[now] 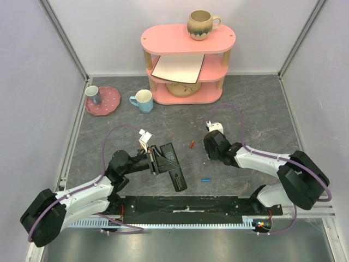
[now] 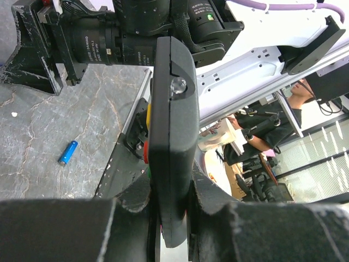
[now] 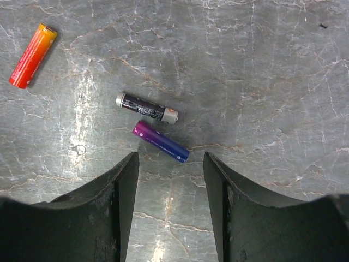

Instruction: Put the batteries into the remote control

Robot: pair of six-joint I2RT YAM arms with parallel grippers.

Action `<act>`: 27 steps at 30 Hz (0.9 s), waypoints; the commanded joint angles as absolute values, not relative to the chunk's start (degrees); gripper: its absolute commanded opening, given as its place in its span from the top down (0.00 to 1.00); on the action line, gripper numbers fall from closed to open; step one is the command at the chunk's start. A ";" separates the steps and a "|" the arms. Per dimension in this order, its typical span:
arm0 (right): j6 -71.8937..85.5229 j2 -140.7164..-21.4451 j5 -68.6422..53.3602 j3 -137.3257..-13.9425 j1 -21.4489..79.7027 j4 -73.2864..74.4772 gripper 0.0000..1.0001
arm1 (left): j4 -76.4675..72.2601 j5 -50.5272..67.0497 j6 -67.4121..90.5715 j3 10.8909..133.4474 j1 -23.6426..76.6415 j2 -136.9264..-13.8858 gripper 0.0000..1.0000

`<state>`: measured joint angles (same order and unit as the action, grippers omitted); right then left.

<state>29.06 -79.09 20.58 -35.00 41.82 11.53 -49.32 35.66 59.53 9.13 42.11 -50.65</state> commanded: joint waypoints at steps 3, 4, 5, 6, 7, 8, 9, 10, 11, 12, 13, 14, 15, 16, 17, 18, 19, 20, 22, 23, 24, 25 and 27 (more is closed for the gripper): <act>28.21 -80.77 21.10 -35.24 41.75 8.09 0.42 | -49.66 34.72 57.39 9.67 41.84 -50.36 0.98; 28.21 -81.03 21.09 -35.42 41.75 7.91 0.42 | -49.57 34.54 57.39 9.67 41.84 -50.36 0.98; 28.30 -81.30 21.18 -35.85 41.75 8.08 0.42 | -49.48 34.28 57.39 9.67 41.84 -50.36 0.98; 28.47 -81.91 21.09 -36.12 41.75 8.17 0.43 | -49.40 34.28 57.39 9.67 41.92 -50.36 0.98; 28.65 -82.26 20.83 -36.47 41.66 8.61 0.44 | -49.22 34.28 57.39 9.67 41.92 -50.36 0.98; 28.57 -82.44 20.48 -36.56 41.75 8.53 0.44 | -49.13 34.28 57.39 9.67 41.84 -50.27 0.98; 28.74 -82.53 20.04 -36.48 41.66 8.53 0.45 | -48.78 34.28 57.31 9.58 41.84 -49.93 0.98; 28.91 -82.53 19.78 -36.39 41.66 8.18 0.47 | -48.52 34.19 57.22 9.58 41.84 -49.66 0.98; 28.92 -82.44 19.43 -36.04 41.75 8.00 0.47 | -48.25 34.02 56.96 9.49 41.92 -49.48 0.98; 28.92 -82.27 18.99 -35.86 41.75 7.48 0.48 | -47.56 33.84 56.78 9.32 41.92 -48.87 0.98; 28.92 -82.09 18.03 -35.60 41.75 7.21 0.49 | -47.37 33.75 56.69 9.32 41.92 -48.78 0.98; 29.09 -81.83 17.32 -35.25 41.75 7.03 0.49 | -47.11 33.58 56.43 9.14 41.84 -48.52 0.98; 29.27 -81.30 16.71 -35.07 41.66 6.68 0.49 | -46.94 33.49 56.43 9.14 41.92 -48.08 0.98; 29.53 -81.12 15.48 -34.89 41.75 6.51 0.50 | -46.59 33.40 56.34 9.05 41.92 -47.99 0.98; 30.05 -80.69 14.77 -34.63 41.75 6.50 0.50 | -46.32 33.31 56.08 9.14 41.92 -47.99 0.98; 30.32 -80.51 14.07 -34.54 41.75 6.42 0.50 | -46.23 33.22 55.99 9.14 41.84 -47.90 0.98; 30.67 -80.42 12.76 -34.28 41.75 6.24 0.51 | -46.14 33.14 55.90 9.05 41.92 -47.81 0.98; 31.37 -80.07 12.22 -34.10 41.92 6.33 0.51 | -46.14 33.05 55.99 9.05 41.84 -47.90 0.98; 31.90 -79.54 11.69 -33.66 42.10 6.07 0.53 | -46.14 32.96 55.90 9.05 41.92 -48.08 0.98; 32.08 -79.02 11.34 -33.49 42.19 6.06 0.54 | -46.14 32.78 55.90 9.14 41.84 -48.08 0.98; 32.34 -78.75 11.25 -33.40 42.45 6.15 0.56 | -46.14 32.78 55.90 9.14 41.84 -48.25 0.98; 32.43 -78.58 11.25 -33.40 42.28 6.24 0.57 | -46.06 32.61 55.90 9.14 41.84 -48.34 0.98; 32.26 -78.40 11.51 -33.49 42.36 6.59 0.59 | -46.05 32.52 55.90 9.23 41.84 -48.43 0.98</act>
